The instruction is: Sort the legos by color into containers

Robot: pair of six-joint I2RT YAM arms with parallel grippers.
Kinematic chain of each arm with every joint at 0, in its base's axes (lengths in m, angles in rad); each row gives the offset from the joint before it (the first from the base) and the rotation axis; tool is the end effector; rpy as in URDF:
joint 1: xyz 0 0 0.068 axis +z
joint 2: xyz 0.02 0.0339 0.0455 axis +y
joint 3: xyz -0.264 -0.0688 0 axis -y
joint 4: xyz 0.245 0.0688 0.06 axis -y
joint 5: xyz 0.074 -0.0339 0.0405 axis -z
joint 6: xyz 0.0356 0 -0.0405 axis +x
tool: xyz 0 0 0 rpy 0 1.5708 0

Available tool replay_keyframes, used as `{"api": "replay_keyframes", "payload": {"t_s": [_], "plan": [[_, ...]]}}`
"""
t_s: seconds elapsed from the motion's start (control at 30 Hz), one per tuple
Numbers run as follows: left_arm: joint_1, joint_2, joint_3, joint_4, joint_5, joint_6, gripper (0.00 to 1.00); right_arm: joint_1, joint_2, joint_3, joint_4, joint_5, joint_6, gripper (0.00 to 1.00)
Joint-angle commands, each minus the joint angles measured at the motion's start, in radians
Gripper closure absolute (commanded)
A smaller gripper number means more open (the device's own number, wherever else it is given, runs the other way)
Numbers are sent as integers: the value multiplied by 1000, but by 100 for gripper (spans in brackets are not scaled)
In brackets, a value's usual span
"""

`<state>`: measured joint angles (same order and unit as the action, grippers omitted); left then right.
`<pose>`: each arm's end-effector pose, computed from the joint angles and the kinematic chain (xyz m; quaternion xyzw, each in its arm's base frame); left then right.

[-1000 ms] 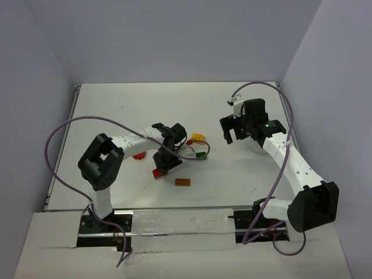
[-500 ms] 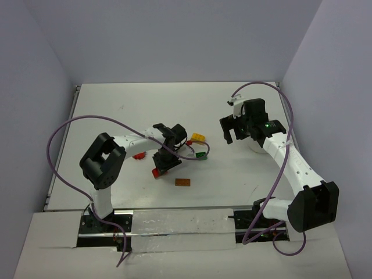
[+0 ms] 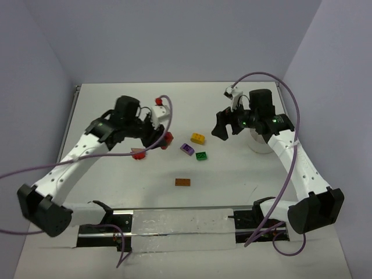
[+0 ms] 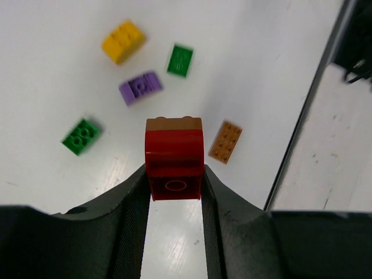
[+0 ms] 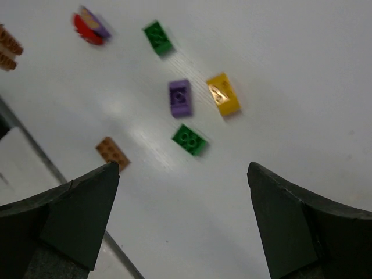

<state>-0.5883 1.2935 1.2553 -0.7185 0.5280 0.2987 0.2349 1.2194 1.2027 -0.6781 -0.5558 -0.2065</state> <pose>0.2155 -0.1653 0.3461 0.4737 0.7564 -0.2923 0.3436 0.2438 0.0777 0.3505 -0.3042 0.8243 0.2542 0.4043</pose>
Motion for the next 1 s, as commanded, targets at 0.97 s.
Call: {"api": "replay_keyframes", "payload": {"t_s": [0.97], "plan": [[76,-143,-191,362,678,-220,100,400,116,296,-101,-424,-1,20]]}}
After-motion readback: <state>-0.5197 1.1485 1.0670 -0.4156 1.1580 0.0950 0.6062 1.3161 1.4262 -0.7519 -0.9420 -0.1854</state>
